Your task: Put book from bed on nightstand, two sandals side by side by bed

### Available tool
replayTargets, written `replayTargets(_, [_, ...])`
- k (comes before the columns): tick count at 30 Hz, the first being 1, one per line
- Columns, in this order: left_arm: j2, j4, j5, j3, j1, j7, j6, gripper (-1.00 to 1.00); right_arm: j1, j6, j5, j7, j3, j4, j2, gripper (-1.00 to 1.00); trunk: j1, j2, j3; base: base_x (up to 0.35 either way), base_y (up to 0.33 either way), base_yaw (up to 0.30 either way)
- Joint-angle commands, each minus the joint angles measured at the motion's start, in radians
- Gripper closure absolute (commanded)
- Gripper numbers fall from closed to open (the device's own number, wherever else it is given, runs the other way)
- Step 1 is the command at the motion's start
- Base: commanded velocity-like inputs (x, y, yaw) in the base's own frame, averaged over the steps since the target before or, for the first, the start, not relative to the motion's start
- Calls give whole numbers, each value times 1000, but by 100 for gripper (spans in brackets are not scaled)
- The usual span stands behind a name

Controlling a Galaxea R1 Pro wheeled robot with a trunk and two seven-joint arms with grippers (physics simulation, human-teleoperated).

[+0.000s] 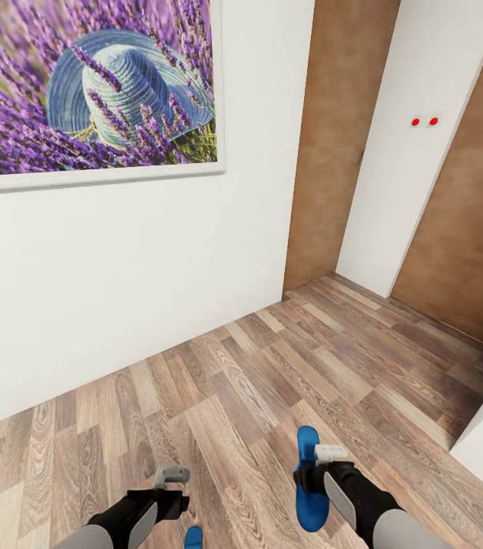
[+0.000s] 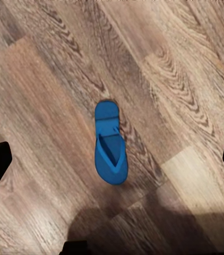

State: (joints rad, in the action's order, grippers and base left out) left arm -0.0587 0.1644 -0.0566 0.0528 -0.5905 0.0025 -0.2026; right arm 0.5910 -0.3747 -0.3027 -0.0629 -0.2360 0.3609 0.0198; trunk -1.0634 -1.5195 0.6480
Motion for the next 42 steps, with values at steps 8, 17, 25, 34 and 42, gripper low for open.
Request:
replayTargets(8, [0, 3, -6, 5, 0, 2, -3, -100, 0, -8, -10, -6, -8, 0, -2, 100, -19, -35, 17, 0, 0, 0])
replayTargets(17, [0, 3, -6, 5, 0, 2, 2, -100, 0, 33, -10, -5, -8, -3, -5, 100, -54, -98, 45, 0, 0, 0])
replayTargets(25, [0, 3, -7, 4, 0, 1, 7, -100, 0, 54, -9, -1, -11, 22, 0, 100, -84, -154, 70, 0, 0, 0])
replayTargets(34, [0, 4, -7, 4, 0, 2, 8, -100, 0, -403, -11, -81, -108, 473, 10, 100, -119, -217, 98, 0, 0, 0])
replayTargets(42, [0, 4, -7, 4, 0, 2, 8, -100, 0, -664, -24, -209, -116, 732, 12, 100, -149, -273, 123, 0, 0, 0])
